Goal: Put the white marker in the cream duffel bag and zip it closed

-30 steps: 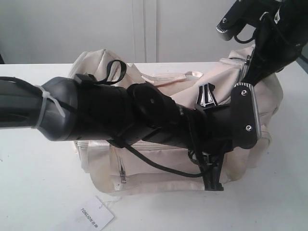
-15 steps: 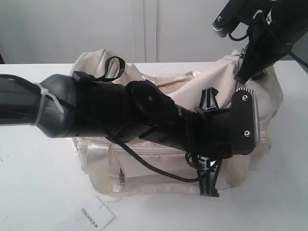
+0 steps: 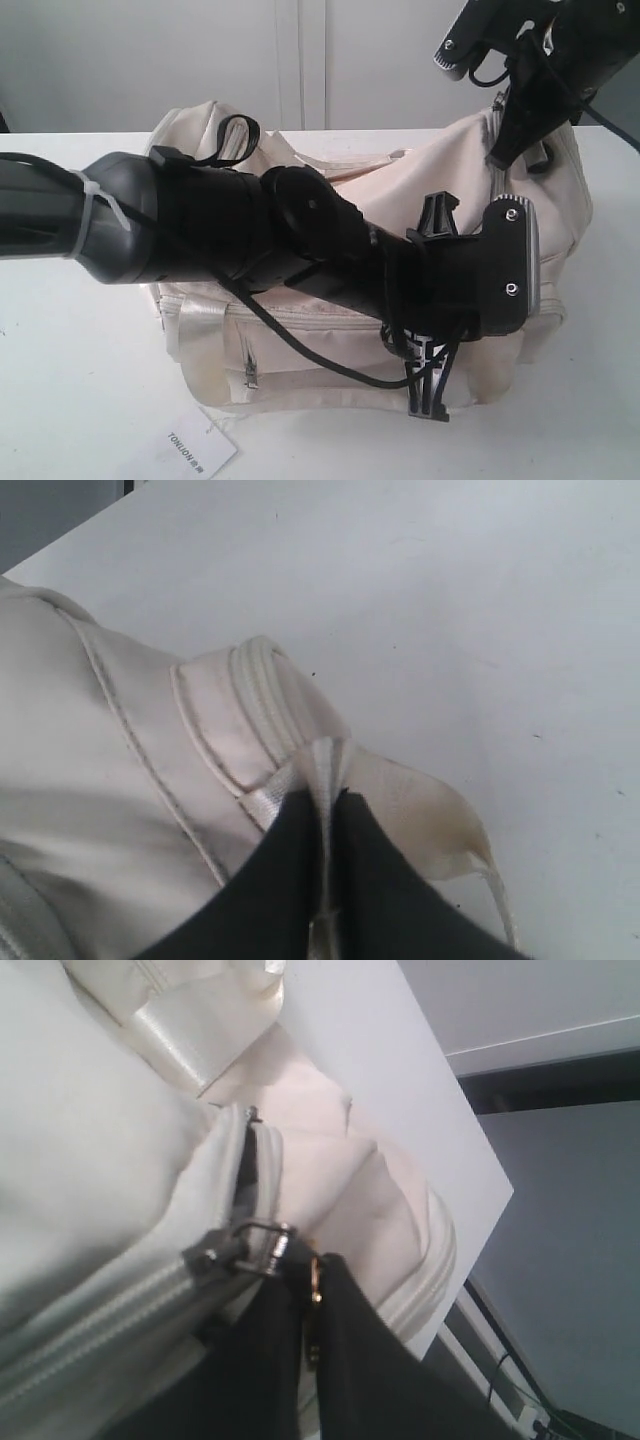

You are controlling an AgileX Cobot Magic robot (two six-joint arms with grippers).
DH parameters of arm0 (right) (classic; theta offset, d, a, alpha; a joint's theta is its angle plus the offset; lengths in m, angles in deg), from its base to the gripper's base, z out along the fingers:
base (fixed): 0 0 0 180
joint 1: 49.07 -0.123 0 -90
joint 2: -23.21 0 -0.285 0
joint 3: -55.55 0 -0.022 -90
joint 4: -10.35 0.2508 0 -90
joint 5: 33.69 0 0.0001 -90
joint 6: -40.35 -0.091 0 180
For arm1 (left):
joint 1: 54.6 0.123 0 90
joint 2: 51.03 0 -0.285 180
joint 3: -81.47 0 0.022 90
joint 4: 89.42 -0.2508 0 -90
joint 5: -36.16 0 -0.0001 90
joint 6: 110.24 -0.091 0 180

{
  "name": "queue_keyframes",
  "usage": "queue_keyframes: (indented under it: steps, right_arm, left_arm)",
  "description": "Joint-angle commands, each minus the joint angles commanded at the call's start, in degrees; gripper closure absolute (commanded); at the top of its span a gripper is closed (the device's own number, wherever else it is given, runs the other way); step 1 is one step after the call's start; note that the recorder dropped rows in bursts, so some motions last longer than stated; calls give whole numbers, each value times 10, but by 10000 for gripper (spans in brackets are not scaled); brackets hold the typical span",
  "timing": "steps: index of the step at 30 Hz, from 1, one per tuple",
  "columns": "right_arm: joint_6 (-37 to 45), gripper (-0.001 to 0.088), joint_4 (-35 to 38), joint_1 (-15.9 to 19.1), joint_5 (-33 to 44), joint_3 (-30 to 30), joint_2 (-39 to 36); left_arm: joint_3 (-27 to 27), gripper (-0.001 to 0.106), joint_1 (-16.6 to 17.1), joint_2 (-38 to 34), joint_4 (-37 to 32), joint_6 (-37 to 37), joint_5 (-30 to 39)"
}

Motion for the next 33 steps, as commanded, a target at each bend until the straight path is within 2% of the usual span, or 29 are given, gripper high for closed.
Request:
queue_keyframes:
  steps: [11,33]
  right_arm:
    - [-15,868,-11,1,-29,0,-23]
    - [-16,868,-23,1,-76,0,-24]
  left_arm:
    - [0,1050,0,0,-2,0,24]
    - [0,1050,0,0,-4,0,62]
